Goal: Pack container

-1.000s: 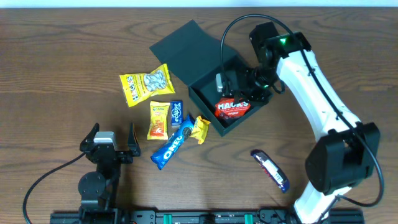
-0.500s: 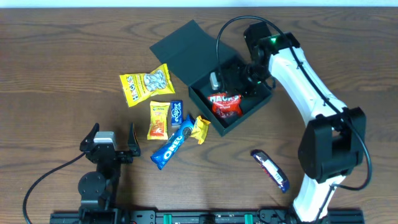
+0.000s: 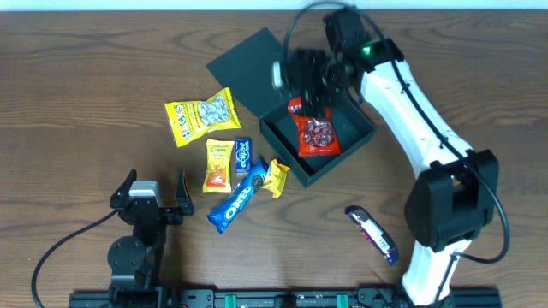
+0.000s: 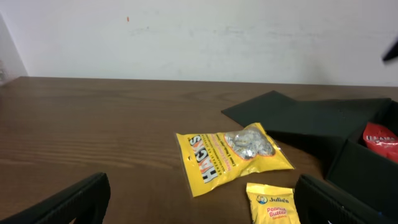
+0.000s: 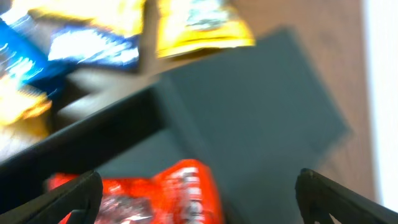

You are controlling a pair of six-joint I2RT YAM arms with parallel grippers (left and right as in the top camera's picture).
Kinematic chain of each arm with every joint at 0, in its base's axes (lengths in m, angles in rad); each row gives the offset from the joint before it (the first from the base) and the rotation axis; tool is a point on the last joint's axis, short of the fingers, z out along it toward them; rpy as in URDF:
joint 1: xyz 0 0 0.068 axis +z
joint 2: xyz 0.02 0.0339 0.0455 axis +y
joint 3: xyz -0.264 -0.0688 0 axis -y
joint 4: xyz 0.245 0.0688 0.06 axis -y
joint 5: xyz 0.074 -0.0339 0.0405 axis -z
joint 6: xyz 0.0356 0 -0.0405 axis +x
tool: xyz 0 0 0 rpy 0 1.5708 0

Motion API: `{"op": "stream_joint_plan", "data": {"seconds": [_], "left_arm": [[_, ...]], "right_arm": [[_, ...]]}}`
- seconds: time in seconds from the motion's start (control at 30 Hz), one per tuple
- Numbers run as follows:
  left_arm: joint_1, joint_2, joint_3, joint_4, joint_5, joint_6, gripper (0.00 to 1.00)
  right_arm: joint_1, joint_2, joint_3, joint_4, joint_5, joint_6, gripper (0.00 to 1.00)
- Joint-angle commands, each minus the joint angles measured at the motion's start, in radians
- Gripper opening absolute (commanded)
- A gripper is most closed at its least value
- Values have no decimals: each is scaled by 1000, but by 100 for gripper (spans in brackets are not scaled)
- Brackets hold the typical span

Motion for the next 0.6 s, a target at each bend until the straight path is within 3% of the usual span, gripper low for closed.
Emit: {"op": "stream_joint_plan", "data": {"seconds": [0.0, 0.07, 0.17, 0.43, 0.57], "left_arm": [[-2, -6, -17, -44, -11, -4, 96], [-2, -6, -17, -44, -10, -4, 95], [-2, -6, -17, -44, -11, -4, 95], [-2, -6, -17, -44, -11, -4, 95], [-2, -6, -17, -44, -11, -4, 95]], "right_arm": [[15, 6, 65, 50, 220, 510, 40], [23, 6, 68, 87, 430, 754, 1], [34, 6, 67, 56, 598, 936, 1], [43, 6, 36, -69, 700, 1373, 1], [52, 6, -11, -105, 708, 1490, 2]]}}
